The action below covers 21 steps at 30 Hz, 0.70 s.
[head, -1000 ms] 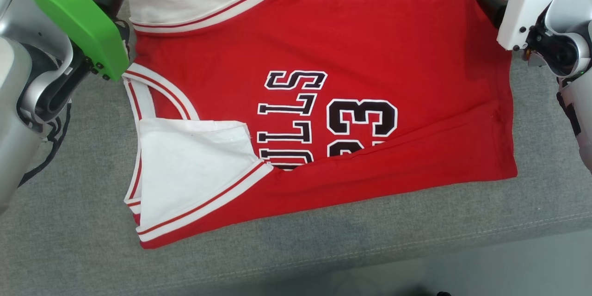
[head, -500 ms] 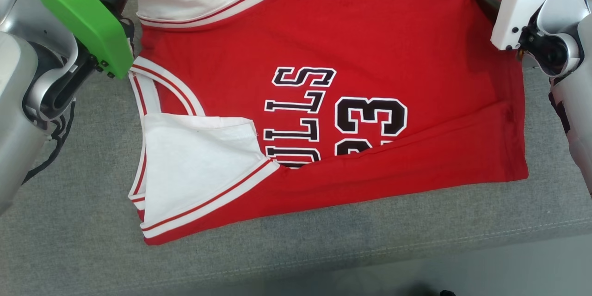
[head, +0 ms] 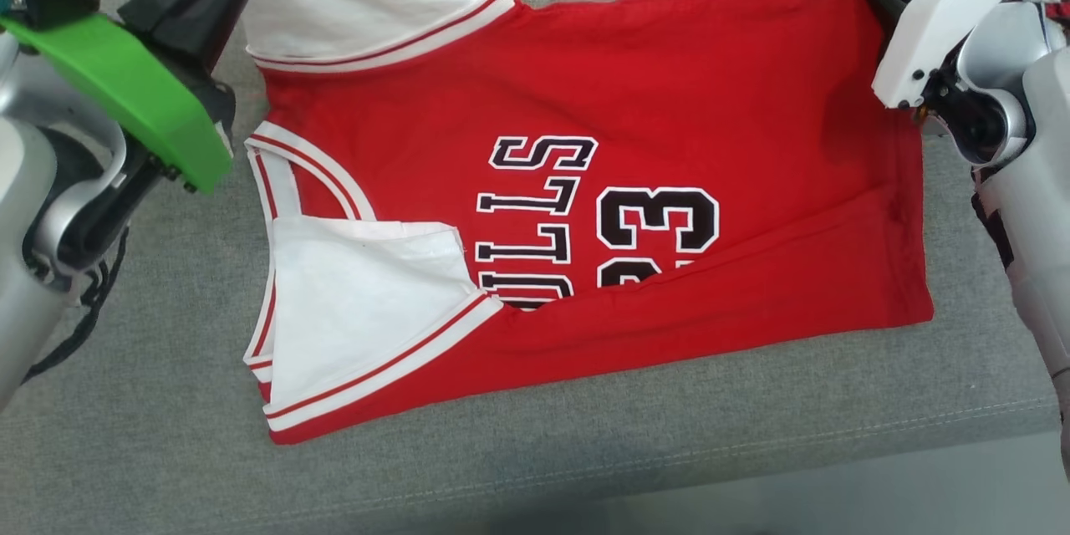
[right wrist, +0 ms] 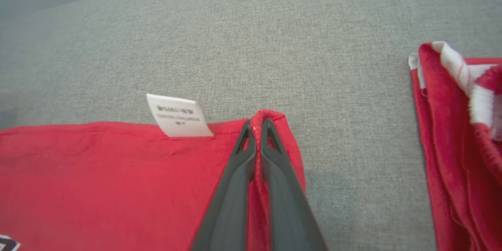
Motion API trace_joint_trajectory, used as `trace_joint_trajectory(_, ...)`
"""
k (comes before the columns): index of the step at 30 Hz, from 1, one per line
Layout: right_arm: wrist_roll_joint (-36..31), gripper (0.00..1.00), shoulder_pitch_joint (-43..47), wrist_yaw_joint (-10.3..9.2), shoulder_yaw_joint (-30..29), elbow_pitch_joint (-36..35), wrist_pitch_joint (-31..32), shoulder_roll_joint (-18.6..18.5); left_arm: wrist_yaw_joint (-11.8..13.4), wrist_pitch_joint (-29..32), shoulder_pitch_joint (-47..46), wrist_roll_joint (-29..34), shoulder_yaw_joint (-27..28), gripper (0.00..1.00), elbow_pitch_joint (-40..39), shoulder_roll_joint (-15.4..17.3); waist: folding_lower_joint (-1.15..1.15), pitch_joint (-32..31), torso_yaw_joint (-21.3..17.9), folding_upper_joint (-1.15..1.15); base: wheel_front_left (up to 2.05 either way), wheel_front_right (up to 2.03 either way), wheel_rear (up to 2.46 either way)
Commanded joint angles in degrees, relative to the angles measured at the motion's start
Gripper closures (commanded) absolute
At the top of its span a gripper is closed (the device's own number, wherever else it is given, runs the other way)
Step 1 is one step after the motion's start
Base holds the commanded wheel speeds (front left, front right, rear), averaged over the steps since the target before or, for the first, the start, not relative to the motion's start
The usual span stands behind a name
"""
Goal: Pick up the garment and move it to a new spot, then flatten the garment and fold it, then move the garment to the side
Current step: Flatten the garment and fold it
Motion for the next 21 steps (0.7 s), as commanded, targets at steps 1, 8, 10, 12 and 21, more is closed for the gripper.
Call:
trace_joint_trajectory(1,0.3,1.0,1.2,0.0,0.1,-0.3,-0.5,-0.2,0.2,-0.3,1.1,-0.5,0.1,1.0,-0.4,0.5,0.0,-1.1,-0.2,0.0,0.0,0.0,0.0)
trace_joint_trajectory(8,4.8,1.0,11.1,0.0,0.7,-10.6,-5.0,-2.1,6.7,-4.7,13.6,-1.4,0.9,1.0,-16.1,7.3,0.0,-4.6,-0.9,0.0,0.0,0.0,0.0)
trace_joint_trajectory(10,5.7,1.0,14.7,0.0,0.0,-13.8,-6.0,-2.6,9.7,-6.4,18.2,-1.1,0.7,1.0,-21.0,9.0,0.0,-5.4,-1.0,0.0,0.0,0.0,0.0)
trace_joint_trajectory(12,6.2,1.0,18.6,0.0,-1.0,-17.2,-6.7,-2.8,12.7,-8.3,23.2,-0.3,-0.2,1.0,-25.2,10.3,0.0,-5.9,-1.0,0.0,0.0,0.0,0.0)
trace_joint_trajectory(21,4.8,1.0,32.6,0.0,-7.0,-28.2,-6.6,-1.9,19.1,-15.3,36.7,-0.2,-2.8,1.0,-27.8,7.7,0.0,-6.7,-0.7,0.0,0.0,0.0,0.0)
